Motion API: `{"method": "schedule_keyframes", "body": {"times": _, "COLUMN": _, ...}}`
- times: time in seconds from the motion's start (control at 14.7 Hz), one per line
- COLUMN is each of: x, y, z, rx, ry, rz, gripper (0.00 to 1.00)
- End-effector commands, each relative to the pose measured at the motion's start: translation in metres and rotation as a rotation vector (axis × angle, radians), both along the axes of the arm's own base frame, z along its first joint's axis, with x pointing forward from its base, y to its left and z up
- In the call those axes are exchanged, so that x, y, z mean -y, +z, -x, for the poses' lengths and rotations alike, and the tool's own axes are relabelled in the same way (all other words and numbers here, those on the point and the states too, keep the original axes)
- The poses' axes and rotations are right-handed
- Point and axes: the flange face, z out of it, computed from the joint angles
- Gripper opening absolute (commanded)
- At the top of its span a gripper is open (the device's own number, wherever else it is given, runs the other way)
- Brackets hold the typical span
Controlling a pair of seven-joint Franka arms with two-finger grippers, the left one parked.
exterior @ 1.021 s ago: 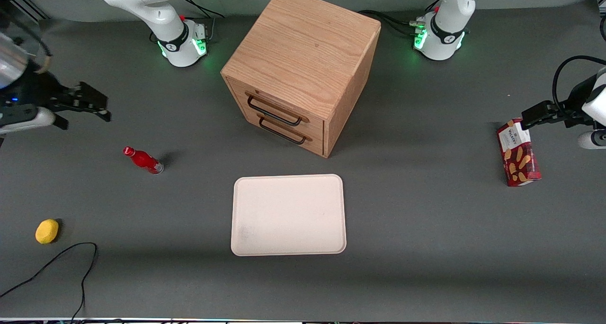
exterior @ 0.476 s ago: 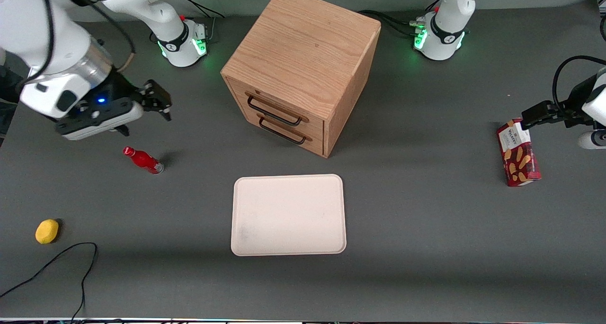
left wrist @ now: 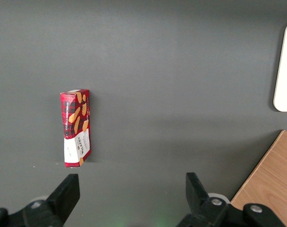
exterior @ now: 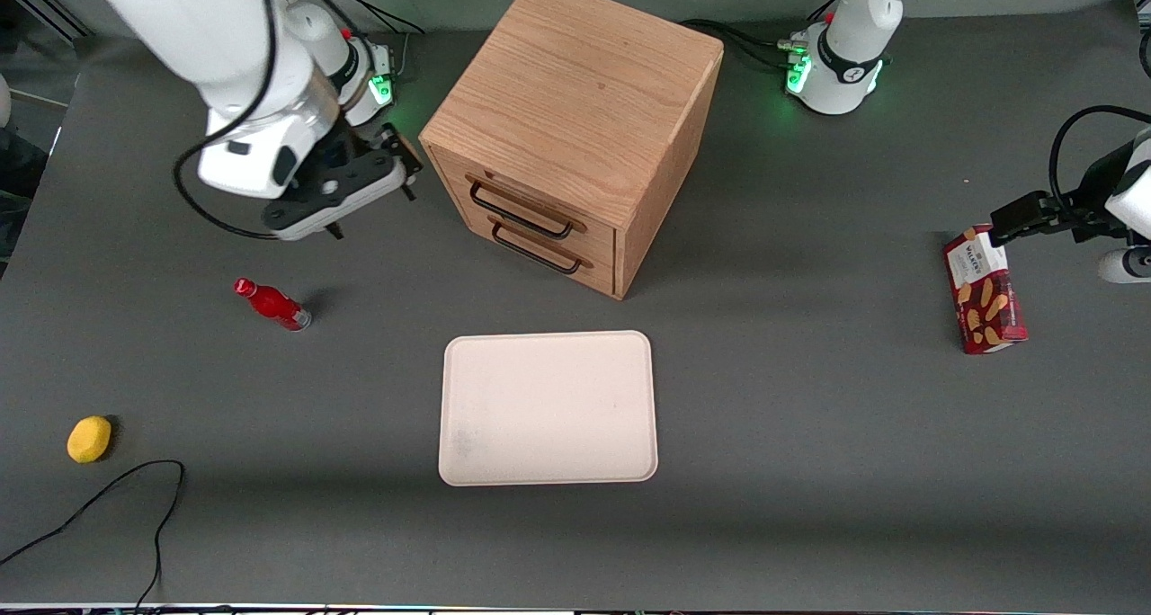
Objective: Open upper drawer
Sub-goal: 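Move the right gripper toward the upper drawer's black handle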
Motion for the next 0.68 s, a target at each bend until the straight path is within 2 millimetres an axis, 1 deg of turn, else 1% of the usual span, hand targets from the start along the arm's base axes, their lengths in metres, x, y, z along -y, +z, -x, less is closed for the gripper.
{"method": "schedule_keyframes", "body": {"times": 0.0, "x": -0.015, "y": -0.002, "z": -0.001, "rx": 0.005, "ry": 0.107, "rz": 0.0, "gripper": 1.0}}
{"method": "schedule_keyframes", "body": {"times": 0.07, "x": -0.02, "y": -0.005, "z": 0.001, "rx": 0.001, "ry": 0.135, "rz": 0.001, "gripper": 1.0}}
{"method": "schedule_keyframes", "body": {"times": 0.2, "x": -0.023, "y": -0.011, "z": -0.002, "rx": -0.004, "ry": 0.162, "rz": 0.007, "gripper": 1.0}}
{"method": "schedule_keyframes", "body": {"times": 0.34, "x": -0.029, "y": -0.023, "z": -0.005, "rx": -0.018, "ry": 0.224, "rz": 0.017, "gripper": 1.0}}
{"method": "schedule_keyframes", "body": {"times": 0.48, "x": -0.043, "y": -0.028, "z": -0.003, "rx": -0.01, "ry": 0.253, "rz": 0.003, "gripper": 1.0}}
{"method": "schedule_keyframes", "body": {"times": 0.61, "x": -0.051, "y": -0.037, "z": -0.005, "rx": -0.023, "ry": 0.26, "rz": -0.023, "gripper": 1.0}}
